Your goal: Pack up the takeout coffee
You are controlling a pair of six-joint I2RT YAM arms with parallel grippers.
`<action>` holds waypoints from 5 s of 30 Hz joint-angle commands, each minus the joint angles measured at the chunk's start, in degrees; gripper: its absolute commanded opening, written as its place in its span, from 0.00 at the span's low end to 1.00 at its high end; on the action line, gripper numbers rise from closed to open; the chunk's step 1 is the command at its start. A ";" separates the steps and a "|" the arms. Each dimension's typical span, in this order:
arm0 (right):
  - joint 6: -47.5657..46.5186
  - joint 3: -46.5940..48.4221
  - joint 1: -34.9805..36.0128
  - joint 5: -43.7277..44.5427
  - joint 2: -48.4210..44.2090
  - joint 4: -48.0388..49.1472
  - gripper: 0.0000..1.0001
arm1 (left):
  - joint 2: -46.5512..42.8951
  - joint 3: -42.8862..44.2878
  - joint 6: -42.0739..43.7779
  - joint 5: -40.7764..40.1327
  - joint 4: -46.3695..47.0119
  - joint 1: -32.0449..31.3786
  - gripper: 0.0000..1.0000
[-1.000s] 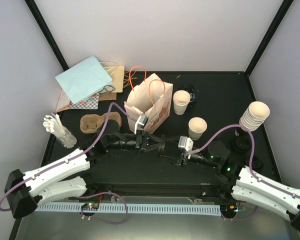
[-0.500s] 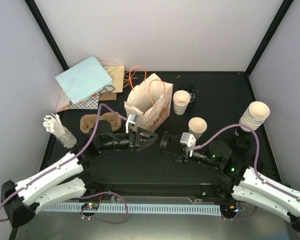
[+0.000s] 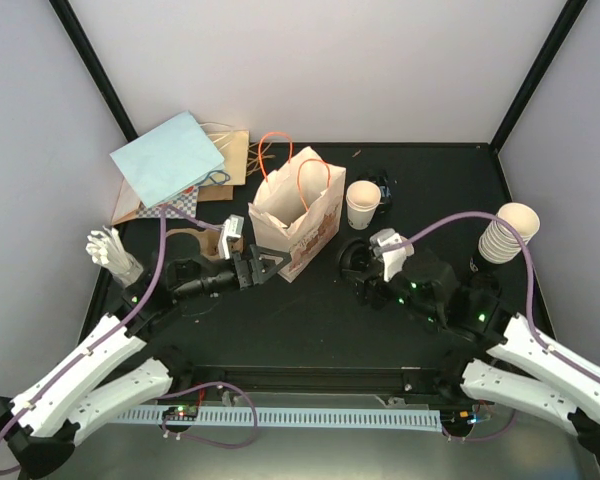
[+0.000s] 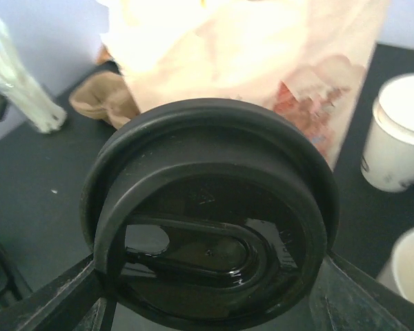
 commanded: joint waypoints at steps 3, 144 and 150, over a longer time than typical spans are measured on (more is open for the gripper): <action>8.74 11.66 -1.82 6.82 10.24 -22.98 0.68 | 0.79 -0.23 3.65 -1.15 -3.12 0.29 0.97; -0.36 34.46 -32.47 2.20 49.66 -39.52 0.76 | 6.23 -0.53 9.71 5.71 -5.10 0.24 0.98; -0.70 34.20 -33.09 1.95 50.20 -38.92 0.76 | 6.23 -0.43 9.71 5.72 -5.17 0.24 0.98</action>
